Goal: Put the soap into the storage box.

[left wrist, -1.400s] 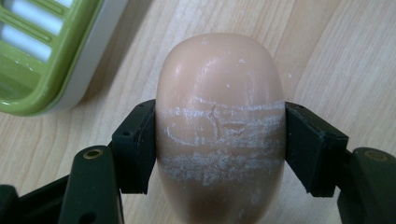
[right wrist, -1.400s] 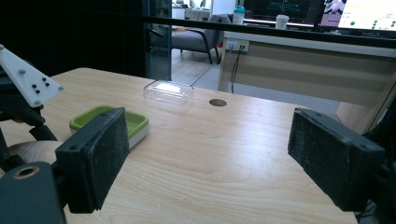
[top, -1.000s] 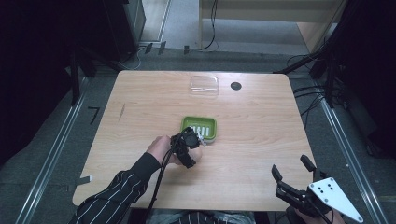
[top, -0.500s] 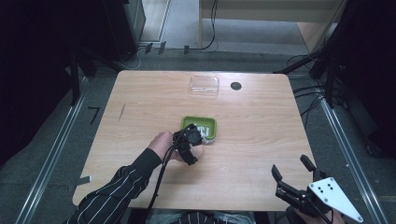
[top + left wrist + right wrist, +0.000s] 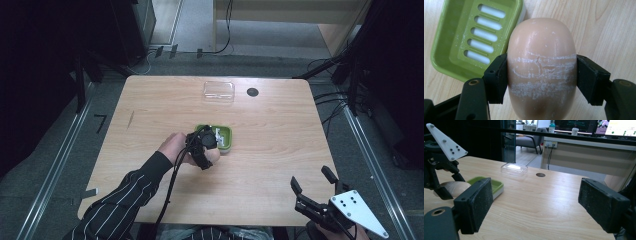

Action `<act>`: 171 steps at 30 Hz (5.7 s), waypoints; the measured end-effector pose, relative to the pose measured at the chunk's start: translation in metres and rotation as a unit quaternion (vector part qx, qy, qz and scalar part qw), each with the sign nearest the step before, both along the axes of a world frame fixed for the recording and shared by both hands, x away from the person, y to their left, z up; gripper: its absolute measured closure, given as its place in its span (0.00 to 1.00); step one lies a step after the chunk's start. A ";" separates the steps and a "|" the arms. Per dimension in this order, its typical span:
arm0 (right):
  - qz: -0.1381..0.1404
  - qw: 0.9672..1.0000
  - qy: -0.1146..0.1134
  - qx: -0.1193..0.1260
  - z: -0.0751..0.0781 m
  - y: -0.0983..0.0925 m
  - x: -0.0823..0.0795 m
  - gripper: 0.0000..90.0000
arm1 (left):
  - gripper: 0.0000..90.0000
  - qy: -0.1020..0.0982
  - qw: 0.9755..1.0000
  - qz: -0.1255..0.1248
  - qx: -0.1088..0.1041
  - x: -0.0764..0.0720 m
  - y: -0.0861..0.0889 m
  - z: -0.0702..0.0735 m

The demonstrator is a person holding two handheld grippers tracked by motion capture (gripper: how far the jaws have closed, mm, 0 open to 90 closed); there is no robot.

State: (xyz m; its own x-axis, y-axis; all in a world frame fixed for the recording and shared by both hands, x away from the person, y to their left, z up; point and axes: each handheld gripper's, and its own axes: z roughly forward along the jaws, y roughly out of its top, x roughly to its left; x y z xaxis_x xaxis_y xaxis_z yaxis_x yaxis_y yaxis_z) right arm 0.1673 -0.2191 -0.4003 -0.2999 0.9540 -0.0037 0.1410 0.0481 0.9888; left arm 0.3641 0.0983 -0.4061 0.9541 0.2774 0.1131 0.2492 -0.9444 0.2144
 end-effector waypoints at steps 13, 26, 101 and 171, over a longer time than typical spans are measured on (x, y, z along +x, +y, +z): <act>-0.001 1.000 0.000 -0.001 -0.001 -0.001 0.001 0.15 | 0.37 -0.002 1.000 -0.020 -0.003 0.007 -0.002 0.010; -0.006 1.000 0.004 0.000 -0.002 -0.004 0.000 0.15 | 0.37 -0.005 0.999 -0.034 -0.004 0.015 -0.007 0.014; -0.016 1.000 0.002 -0.005 0.000 -0.003 -0.007 0.15 | 0.37 -0.042 0.997 -0.063 -0.013 0.052 -0.008 0.022; -0.027 1.000 0.003 -0.005 0.000 -0.007 -0.012 0.15 | 0.37 -0.010 0.999 0.042 0.006 0.089 -0.015 -0.034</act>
